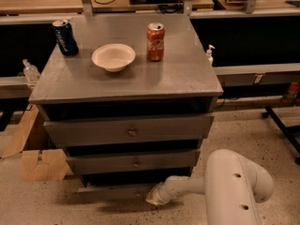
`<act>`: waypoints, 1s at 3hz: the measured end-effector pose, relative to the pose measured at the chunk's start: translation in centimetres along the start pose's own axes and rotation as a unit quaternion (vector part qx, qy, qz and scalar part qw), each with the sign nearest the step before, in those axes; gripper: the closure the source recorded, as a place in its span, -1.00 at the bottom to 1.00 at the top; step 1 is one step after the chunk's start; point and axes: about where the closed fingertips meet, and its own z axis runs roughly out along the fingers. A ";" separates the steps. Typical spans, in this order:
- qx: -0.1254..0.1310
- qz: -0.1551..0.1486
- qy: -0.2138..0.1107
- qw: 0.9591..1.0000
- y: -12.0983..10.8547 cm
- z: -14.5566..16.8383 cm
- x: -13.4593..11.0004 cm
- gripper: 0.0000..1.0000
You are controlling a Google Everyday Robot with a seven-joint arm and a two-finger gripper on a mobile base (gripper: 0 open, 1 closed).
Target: Close bottom drawer
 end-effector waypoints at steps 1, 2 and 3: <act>0.011 -0.011 -0.004 1.000 -1.9 -0.2 -1.3 1.00; 0.015 -0.013 -0.005 1.000 -2.4 -0.4 -1.6 1.00; 0.021 -0.016 -0.007 1.000 -3.2 -0.7 -2.0 1.00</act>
Offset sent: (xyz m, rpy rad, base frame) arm 0.0566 0.0014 0.0262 -0.0034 -0.0876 0.0002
